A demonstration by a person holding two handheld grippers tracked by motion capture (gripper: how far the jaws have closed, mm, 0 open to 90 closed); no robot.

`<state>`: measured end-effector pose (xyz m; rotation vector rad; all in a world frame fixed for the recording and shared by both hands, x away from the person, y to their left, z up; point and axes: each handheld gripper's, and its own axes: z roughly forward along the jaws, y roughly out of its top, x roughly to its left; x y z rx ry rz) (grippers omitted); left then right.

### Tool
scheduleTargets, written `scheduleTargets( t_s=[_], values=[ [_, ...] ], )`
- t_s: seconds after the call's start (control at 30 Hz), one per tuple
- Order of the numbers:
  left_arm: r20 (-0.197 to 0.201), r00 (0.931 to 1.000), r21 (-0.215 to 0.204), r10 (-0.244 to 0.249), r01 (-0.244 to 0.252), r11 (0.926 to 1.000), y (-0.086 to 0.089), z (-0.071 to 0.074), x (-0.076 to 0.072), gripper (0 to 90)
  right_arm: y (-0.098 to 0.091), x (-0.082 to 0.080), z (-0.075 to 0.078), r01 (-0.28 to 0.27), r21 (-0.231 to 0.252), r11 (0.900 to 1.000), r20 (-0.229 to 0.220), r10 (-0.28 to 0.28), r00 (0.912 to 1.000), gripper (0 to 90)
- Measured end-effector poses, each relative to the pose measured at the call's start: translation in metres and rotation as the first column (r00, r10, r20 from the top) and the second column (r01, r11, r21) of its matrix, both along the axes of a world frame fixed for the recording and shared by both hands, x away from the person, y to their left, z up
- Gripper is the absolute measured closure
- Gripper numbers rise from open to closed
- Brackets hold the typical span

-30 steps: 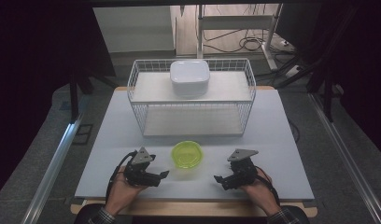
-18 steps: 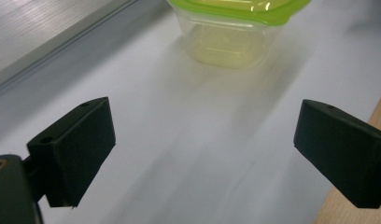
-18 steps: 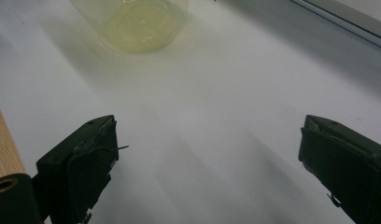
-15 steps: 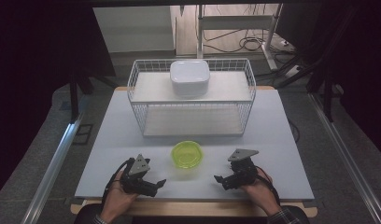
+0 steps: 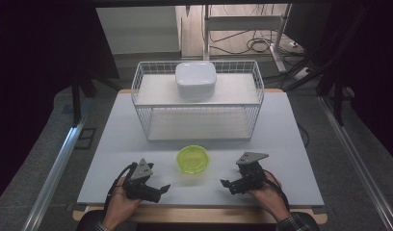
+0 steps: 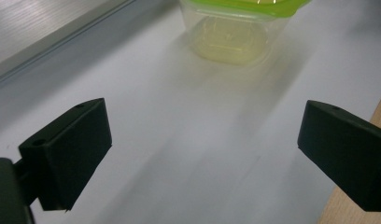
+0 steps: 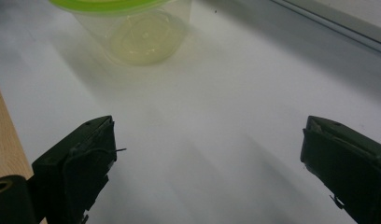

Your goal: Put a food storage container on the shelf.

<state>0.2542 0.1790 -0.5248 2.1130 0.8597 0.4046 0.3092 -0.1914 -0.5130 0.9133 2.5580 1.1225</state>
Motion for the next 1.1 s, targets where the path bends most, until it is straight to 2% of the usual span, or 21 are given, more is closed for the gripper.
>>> scheduleTargets(
  t_s=[0.1,0.3,0.4,0.57,0.63,0.73,0.9,1.03,1.1],
  values=[
    [-0.010,1.0000,-0.001,0.001,-0.001,1.0000,0.000,-0.001,0.001,2.6,0.001,0.003,0.004,0.001,0.015,0.9999,0.001,-0.001,1.0000,4.4],
    [-0.002,1.0000,0.018,-0.008,0.008,0.9998,-0.001,-0.002,0.000,2.7,0.005,0.010,0.010,0.007,0.024,0.9997,-0.058,-0.006,0.9983,4.7],
    [-0.006,0.9999,0.024,-0.010,0.010,0.9997,-0.002,-0.002,0.000,2.7,0.010,0.014,0.015,0.003,0.046,0.9989,-0.068,0.000,0.9977,3.6],
    [-0.006,0.9999,0.029,-0.011,0.011,0.9995,-0.002,-0.003,0.000,2.7,0.017,0.019,0.022,-0.004,0.043,0.9991,-0.061,0.006,0.9981,3.4],
    [-0.008,0.9999,0.032,-0.012,0.012,0.9994,-0.003,-0.003,0.001,2.7,0.019,0.022,0.026,0.003,0.053,0.9986,-0.051,0.000,0.9987,6.8],
    [-0.006,0.9999,0.038,-0.012,0.012,0.9992,-0.004,-0.004,0.001,2.8,0.021,0.030,0.032,0.009,0.082,0.9966,-0.062,-0.004,0.9981,13.1],
    [-0.005,0.9999,0.042,-0.010,0.010,0.9990,-0.003,-0.004,0.001,2.7,0.025,0.047,0.038,0.002,0.135,0.9909,-0.107,0.012,0.9942,24.7],
    [-0.007,0.9999,0.044,-0.009,0.009,0.9990,-0.003,-0.004,0.001,2.8,0.032,0.058,0.037,0.005,0.174,0.9848,-0.154,0.022,0.9878,30.6],
    [-0.007,0.9999,0.046,-0.011,0.011,0.9989,-0.003,-0.004,0.001,2.8,0.036,0.062,0.037,0.006,0.179,0.9838,-0.164,0.024,0.9862,33.2]
  ],
)
